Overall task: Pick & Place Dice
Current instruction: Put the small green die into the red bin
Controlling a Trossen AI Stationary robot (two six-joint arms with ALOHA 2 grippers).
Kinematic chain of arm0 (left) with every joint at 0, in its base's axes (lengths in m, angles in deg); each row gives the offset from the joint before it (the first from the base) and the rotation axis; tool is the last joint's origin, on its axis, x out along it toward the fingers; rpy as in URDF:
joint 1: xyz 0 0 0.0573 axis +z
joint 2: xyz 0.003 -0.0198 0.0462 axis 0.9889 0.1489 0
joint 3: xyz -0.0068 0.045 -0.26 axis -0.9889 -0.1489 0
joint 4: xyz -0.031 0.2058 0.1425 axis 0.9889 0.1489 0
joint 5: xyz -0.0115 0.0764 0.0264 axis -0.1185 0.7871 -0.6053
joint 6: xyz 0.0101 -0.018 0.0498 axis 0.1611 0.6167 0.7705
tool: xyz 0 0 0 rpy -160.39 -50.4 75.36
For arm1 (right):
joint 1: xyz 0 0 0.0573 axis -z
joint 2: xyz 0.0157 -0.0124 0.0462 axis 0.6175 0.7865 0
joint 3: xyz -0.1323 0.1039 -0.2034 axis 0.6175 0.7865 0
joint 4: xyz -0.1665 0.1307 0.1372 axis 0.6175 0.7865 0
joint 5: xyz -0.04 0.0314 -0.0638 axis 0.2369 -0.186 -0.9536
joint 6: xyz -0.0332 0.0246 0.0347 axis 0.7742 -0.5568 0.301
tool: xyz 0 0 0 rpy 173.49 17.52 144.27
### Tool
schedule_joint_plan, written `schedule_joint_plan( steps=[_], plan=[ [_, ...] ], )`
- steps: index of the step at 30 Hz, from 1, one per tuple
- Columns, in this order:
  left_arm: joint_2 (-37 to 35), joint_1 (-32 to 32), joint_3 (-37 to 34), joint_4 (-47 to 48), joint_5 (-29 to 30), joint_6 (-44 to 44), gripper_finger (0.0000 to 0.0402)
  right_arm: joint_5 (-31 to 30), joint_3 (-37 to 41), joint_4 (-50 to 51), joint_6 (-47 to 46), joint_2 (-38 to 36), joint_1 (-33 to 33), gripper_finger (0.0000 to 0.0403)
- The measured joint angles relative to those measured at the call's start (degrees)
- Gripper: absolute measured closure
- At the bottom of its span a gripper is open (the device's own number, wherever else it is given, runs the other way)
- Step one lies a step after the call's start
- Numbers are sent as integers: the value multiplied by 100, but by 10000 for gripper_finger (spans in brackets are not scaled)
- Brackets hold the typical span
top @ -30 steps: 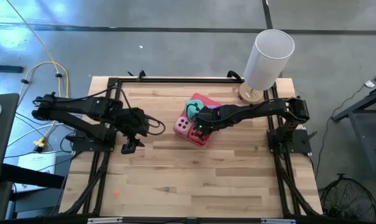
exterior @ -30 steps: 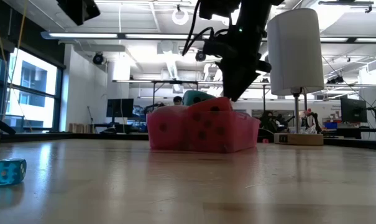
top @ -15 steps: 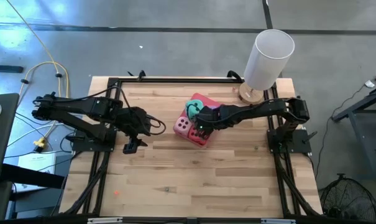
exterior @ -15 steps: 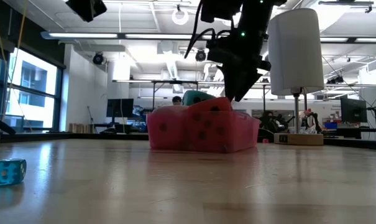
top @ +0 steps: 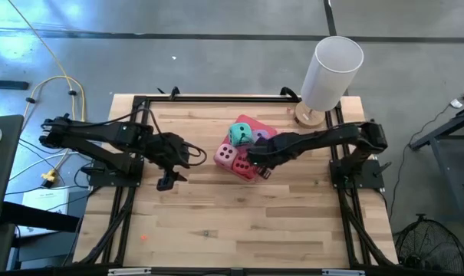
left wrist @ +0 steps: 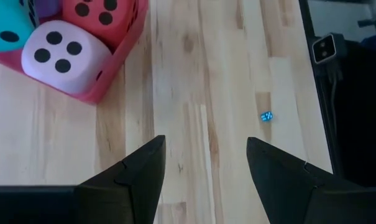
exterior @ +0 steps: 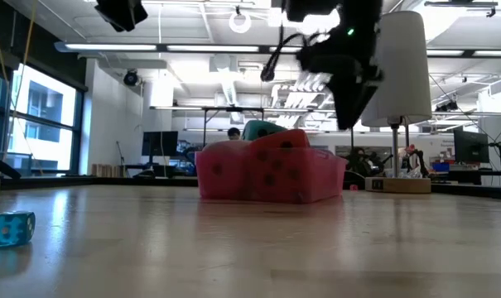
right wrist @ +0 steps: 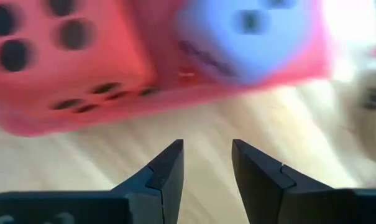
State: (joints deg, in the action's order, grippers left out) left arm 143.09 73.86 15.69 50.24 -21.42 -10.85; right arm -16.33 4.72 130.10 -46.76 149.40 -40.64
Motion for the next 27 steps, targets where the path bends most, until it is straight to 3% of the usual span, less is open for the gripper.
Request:
schedule_joint_plan(
  steps=[5, 9, 13, 16, 23, 27],
  plan=[
    [-1, -4, -114, -135, 1, -334, 183, -777, -3, 1093, -1205, -735, -599, 276],
    [-1, -9, -123, -203, -2, -427, 183, -1406, 93, 1328, -2250, -1333, -1496, 276],
    [-1, -11, -123, -297, 0, -388, 183, -1527, 366, 1430, -3284, -1680, -2155, 276],
    [-1, -11, -123, -309, 2, -387, 183, -1040, 680, 1541, -4048, -1768, -2361, 276],
    [-1, -158, -180, -348, 1, -275, 183, 795, 1621, 1569, -5204, -1787, -2566, 276],
    [-1, -260, -232, -421, 2, -64, 183, 1064, 2012, 1531, -5511, -1787, -2564, 276]
  ],
)
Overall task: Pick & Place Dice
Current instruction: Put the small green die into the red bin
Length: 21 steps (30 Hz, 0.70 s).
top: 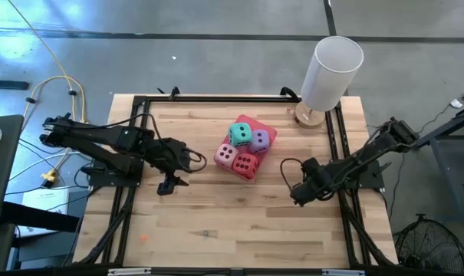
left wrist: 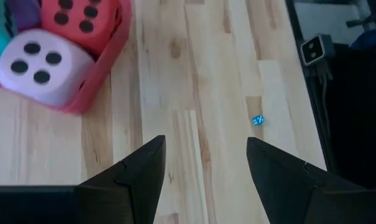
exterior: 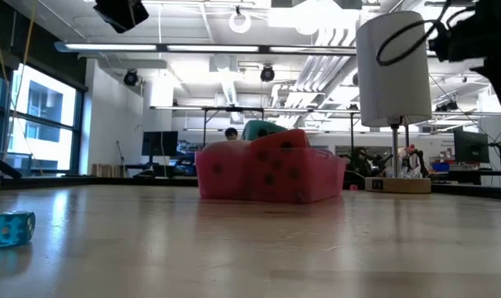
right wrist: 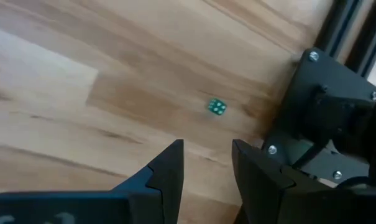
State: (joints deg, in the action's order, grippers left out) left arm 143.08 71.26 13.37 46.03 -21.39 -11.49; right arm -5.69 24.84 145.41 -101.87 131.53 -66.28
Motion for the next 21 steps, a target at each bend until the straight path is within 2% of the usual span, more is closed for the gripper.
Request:
schedule_joint_plan(
  steps=[7, 11, 18, 21],
  plan=[
    [61, -28, -30, -127, 3, 310, 183, -240, 155, -137, -121, 0, 0, 276],
    [63, -24, -30, -152, 5, 387, 183, 218, 155, -300, -250, 0, 0, 276],
    [66, -21, -30, -163, 7, 572, 183, -252, 155, -172, -20, 0, -10, 276],
    [66, -11, -30, -173, 7, 566, 183, -101, 155, -114, -16, 0, -9, 276]
  ],
)
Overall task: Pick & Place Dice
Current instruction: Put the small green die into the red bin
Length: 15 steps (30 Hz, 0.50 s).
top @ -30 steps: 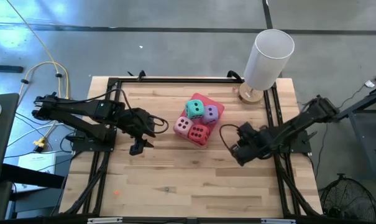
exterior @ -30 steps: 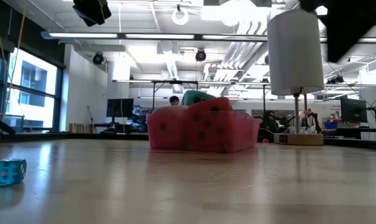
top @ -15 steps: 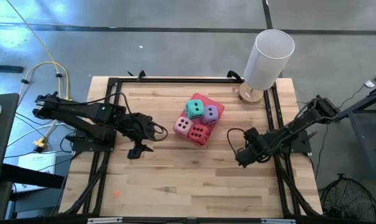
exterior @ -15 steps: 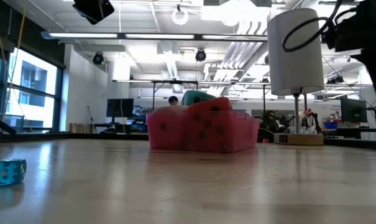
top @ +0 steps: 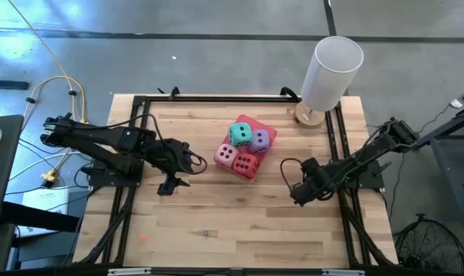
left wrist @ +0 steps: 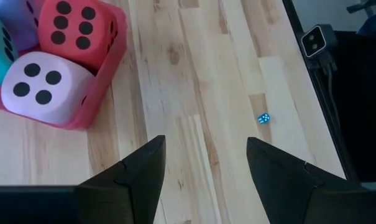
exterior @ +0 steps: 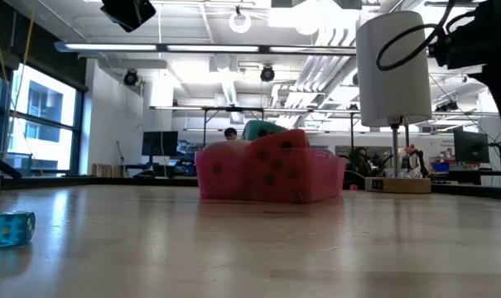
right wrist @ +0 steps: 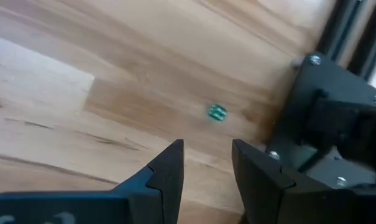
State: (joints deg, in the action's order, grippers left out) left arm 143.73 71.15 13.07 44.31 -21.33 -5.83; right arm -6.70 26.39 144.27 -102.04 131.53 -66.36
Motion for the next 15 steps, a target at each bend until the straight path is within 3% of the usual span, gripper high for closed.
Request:
schedule_joint_plan(
  steps=[4, 8, 15],
  plan=[
    [0, 0, 0, -8, 0, -43, 183, 59, 0, 433, 8, 2, -2, 276],
    [0, 0, 0, -9, -3, -136, 183, -105, 78, 231, 155, -130, 10, 276],
    [0, 0, 2, -13, -2, -145, 183, 53, 930, -216, 2, -818, 26, 276]
  ],
)
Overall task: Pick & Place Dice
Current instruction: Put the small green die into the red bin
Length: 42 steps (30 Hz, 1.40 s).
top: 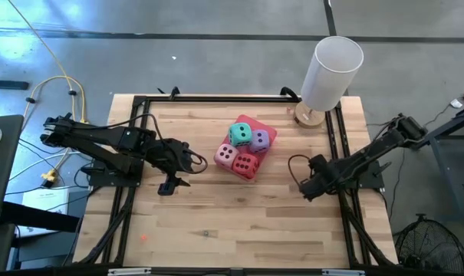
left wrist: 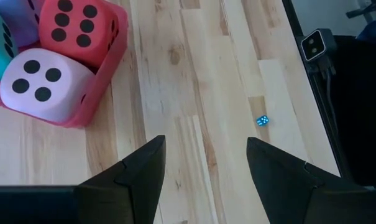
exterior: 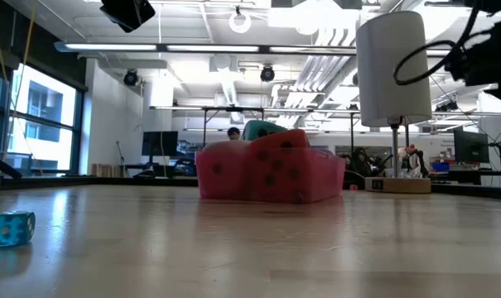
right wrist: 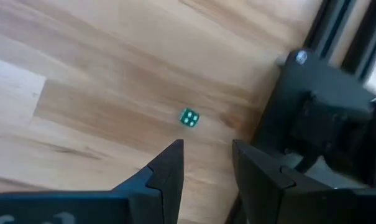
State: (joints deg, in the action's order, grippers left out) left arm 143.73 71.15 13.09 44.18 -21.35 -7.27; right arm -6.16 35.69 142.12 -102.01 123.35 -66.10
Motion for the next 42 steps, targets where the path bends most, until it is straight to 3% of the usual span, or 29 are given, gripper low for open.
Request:
schedule_joint_plan(
  steps=[7, 19, 27, 37, 42],
  plan=[
    [0, 0, 2, -4, 0, -9, 183, 194, 647, -582, -925, -706, 0, 276],
    [0, 2, 4, -24, -2, 144, 183, 105, 689, -973, -2160, -583, -4, 276],
    [0, 2, -28, -20, -2, 192, 183, 454, 687, -1292, -2769, -52, -4, 276],
    [0, 0, -371, -205, -2, 439, 183, -24, 687, -1364, -3131, 876, -17, 276],
    [0, 0, -475, -672, -123, 824, 183, 73, 687, -1399, -3377, 1265, -17, 276]
  ],
)
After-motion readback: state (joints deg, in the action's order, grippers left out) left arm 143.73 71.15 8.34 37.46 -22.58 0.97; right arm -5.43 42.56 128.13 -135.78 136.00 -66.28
